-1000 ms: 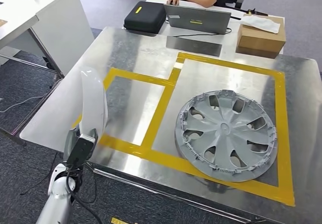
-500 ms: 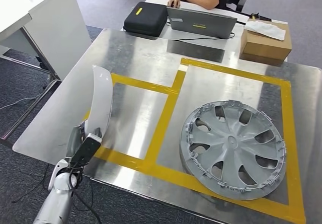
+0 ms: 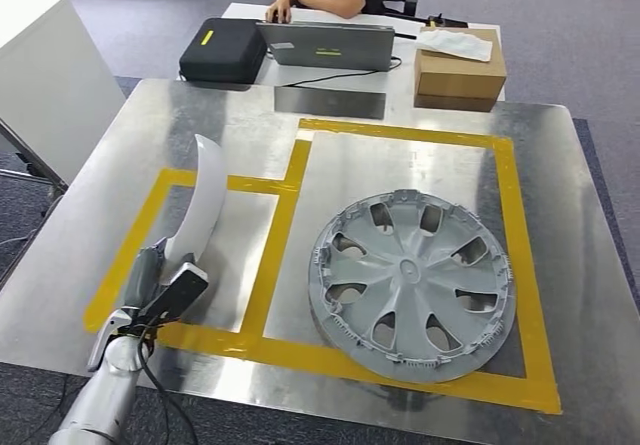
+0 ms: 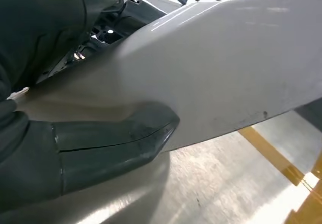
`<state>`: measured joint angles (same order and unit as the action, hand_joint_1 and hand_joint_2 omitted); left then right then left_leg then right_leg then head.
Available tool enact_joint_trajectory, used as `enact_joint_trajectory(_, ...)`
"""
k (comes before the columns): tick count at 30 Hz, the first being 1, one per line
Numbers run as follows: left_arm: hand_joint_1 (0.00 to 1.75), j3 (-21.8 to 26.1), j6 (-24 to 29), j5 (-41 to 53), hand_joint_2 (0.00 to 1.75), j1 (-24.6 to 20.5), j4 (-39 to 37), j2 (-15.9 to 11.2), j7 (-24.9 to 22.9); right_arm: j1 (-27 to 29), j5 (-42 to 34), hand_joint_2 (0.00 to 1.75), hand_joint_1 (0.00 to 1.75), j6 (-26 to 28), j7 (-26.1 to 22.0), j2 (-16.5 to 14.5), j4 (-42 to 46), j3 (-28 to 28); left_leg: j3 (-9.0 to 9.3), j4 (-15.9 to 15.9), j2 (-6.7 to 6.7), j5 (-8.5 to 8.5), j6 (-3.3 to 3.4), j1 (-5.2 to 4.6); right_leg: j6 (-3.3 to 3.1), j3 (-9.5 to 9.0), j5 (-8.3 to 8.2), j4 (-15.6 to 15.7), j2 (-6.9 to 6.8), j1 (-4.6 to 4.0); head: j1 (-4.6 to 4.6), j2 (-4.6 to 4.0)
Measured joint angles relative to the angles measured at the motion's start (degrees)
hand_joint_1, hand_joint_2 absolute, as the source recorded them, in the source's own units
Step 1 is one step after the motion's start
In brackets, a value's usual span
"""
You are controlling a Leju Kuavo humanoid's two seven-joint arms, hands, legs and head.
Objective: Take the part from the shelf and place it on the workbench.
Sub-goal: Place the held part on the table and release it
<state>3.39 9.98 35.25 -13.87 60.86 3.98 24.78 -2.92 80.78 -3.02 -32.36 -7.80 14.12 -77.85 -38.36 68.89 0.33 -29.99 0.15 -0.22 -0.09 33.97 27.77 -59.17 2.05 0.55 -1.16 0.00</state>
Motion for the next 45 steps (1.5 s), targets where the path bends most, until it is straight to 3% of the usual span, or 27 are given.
enact_joint_trajectory(1, 1.75, 0.14, 0.34, 0.98, 1.75, -0.7, -0.52, -0.31, -0.75, -0.04, 0.05, 0.0, 0.0, -0.05, -0.01, -0.04, -0.1, 0.06, 1.57, -3.58, -0.29, 1.82, 0.63, -0.18, 0.03, -0.08, 0.01, 0.0, 0.16, -0.03, -0.04, 0.0)
enact_joint_trajectory(3, 1.75, 0.32, 0.89, 3.44, 1.75, -2.35, -1.74, -0.86, -2.68, -0.16, 0.2, 0.0, 0.0, -0.11, -0.01, -0.13, -0.3, 0.25, 3.8, -8.85, -0.75, 3.46, 1.35, -0.5, 0.29, 0.01, 0.05, -0.01, 0.31, -0.07, -0.08, 0.0)
enact_joint_trajectory(4, 1.75, 0.34, 1.15, 4.94, 1.75, -3.23, -2.51, -1.12, -3.94, -0.22, 0.27, 0.0, 0.0, -0.14, -0.01, -0.16, -0.38, 0.35, 4.28, -10.12, -0.92, 3.55, 0.92, -0.57, 0.27, 0.08, 0.14, -0.01, 0.31, -0.08, -0.1, 0.0)
enact_joint_trajectory(7, 1.75, 0.2, 1.69, 10.04, 1.75, -5.62, -5.26, -1.86, -8.36, -0.35, 0.49, 0.0, 0.0, -0.33, -0.01, -0.13, -0.44, 0.74, 4.48, -10.8, -1.05, 3.78, -0.47, -0.56, 0.11, 0.05, 0.18, 0.15, 0.21, -0.03, -0.13, 0.0)
enact_joint_trajectory(14, 1.75, -0.68, 2.17, 14.44, 1.75, -8.6, -9.19, -2.89, -12.2, -0.67, 0.68, 0.0, 0.0, -0.54, -0.01, -0.13, -0.67, 1.35, 4.48, -10.78, -1.06, 3.95, 0.25, -0.73, 0.92, -0.28, -0.32, 0.75, 0.21, 0.13, -0.14, 0.0)
enact_joint_trajectory(18, 0.0, -1.03, 2.67, 18.39, 1.75, -9.39, -10.72, -3.12, -15.71, -0.73, 0.67, 0.0, 0.0, -0.56, 0.08, -0.15, -0.74, 1.44, 4.5, -10.75, -1.05, 3.93, 0.49, -0.81, 1.07, -0.31, -0.4, 0.79, 0.23, 0.19, -0.12, 0.0)
enact_joint_trajectory(21, 0.0, -1.05, 3.15, 21.56, 1.75, -9.59, -12.26, -3.3, -17.87, -0.68, 0.6, 0.0, 0.0, -0.58, 0.16, -0.15, -0.81, 1.49, 4.5, -10.75, -1.04, 3.95, 0.53, -0.82, 1.09, -0.25, -0.42, 0.79, 0.26, 0.21, -0.1, 0.0)
enact_joint_trajectory(29, 0.0, -0.97, 3.82, 22.91, 1.75, -10.15, -14.07, -3.42, -18.07, -0.71, 0.51, 0.0, 0.0, -0.58, 0.15, -0.15, -0.81, 1.53, 4.5, -10.76, -1.05, 3.96, 0.54, -0.72, 1.08, -0.23, -0.4, 0.78, 0.24, 0.13, -0.11, 0.0)
enact_joint_trajectory(33, 0.0, -0.85, 3.81, 22.92, 0.0, -10.6, -14.37, -3.42, -17.94, -0.73, 0.4, 0.0, 0.0, -0.58, 0.15, -0.15, -0.81, 1.55, 4.49, -10.78, -1.05, 3.96, 0.53, -0.7, 1.08, -0.24, -0.38, 0.78, 0.23, 0.11, -0.1, 0.0)
enact_joint_trajectory(39, 0.0, -0.68, 2.82, 22.52, 0.0, -9.35, -13.17, -2.6, -15.46, -0.69, -0.32, 0.0, 0.0, -0.49, 0.15, -0.15, -0.81, 1.55, 4.46, -10.76, -1.06, 3.97, 0.53, -0.72, 1.08, -0.22, -0.38, 0.79, 0.2, 0.12, -0.11, 0.0)
enact_joint_trajectory(45, 0.0, -1.85, 1.17, 18.83, 0.0, -3.82, -3.51, 0.15, -12.31, -0.52, -1.9, 0.0, 0.0, -0.21, 0.1, -0.16, -0.81, 1.34, 4.35, -10.53, -1.07, 3.72, 0.94, -1.01, 1.41, -0.21, -0.37, 0.86, 0.22, 0.43, -0.11, 0.0)
